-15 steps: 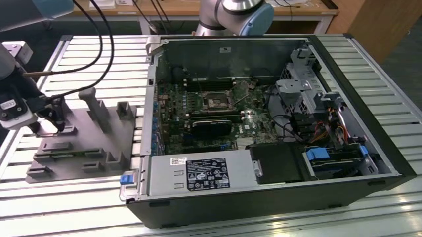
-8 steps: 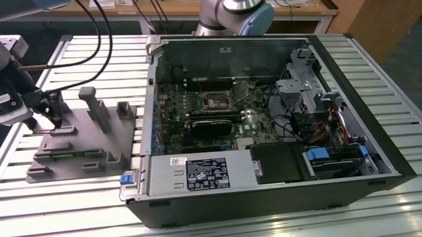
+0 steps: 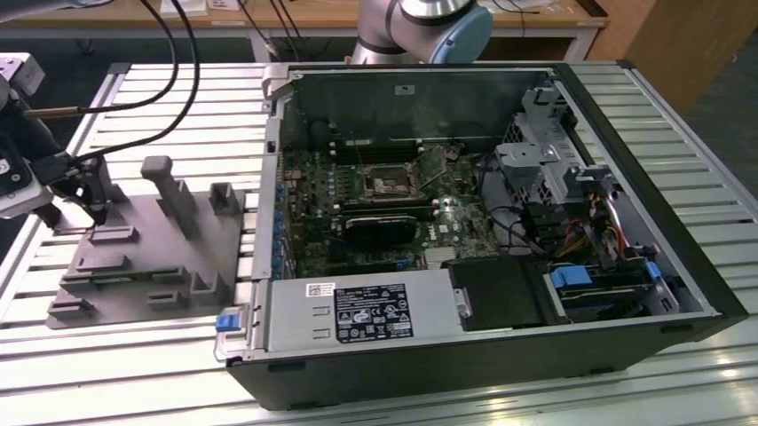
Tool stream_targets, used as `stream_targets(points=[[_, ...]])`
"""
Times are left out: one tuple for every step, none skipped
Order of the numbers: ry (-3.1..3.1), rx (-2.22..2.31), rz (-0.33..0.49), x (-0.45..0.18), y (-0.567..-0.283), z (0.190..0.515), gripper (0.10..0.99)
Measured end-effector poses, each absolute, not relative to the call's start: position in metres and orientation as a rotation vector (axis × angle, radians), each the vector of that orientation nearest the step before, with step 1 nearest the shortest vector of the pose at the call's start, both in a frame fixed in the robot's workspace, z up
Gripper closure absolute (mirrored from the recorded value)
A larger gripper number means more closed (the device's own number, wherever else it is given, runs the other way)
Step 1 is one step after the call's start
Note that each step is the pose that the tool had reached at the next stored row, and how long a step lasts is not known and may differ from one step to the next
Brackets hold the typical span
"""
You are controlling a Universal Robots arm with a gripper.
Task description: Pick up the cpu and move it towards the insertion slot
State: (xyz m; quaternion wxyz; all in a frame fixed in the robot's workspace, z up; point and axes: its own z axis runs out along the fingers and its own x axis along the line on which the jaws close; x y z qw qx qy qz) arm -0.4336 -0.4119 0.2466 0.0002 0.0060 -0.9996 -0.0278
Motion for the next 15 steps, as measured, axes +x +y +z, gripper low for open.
stream_targets(points=[[-3.14,0.019,-0.088,-0.434,-0.412,0.247,0.541],[-3.14,0.019,-0.09,-0.434,-0.412,0.248,0.541],[-3.14,0.019,-0.093,-0.434,-0.412,0.248,0.541],[-3.14,0.019,-0.093,-0.434,-0.412,0.249,0.541],[-3.14,0.019,-0.093,-0.434,-0.412,0.249,0.541],[-3.14,0.019,-0.093,-0.434,-0.412,0.25,0.541],[-3.14,0.019,-0.093,-0.434,-0.412,0.251,0.541],[-3.14,0.019,-0.094,-0.434,-0.412,0.251,0.541],[-3.14,0.019,-0.094,-0.434,-0.412,0.251,0.541],[-3.14,0.019,-0.093,-0.434,-0.412,0.252,0.541],[-3.14,0.019,-0.093,-0.434,-0.412,0.253,0.541],[-3.14,0.019,-0.093,-0.434,-0.412,0.254,0.541],[-3.14,0.019,-0.093,-0.435,-0.412,0.256,0.541],[-3.14,0.019,-0.093,-0.435,-0.412,0.257,0.541],[-3.14,0.019,-0.093,-0.435,-0.412,0.259,0.541]])
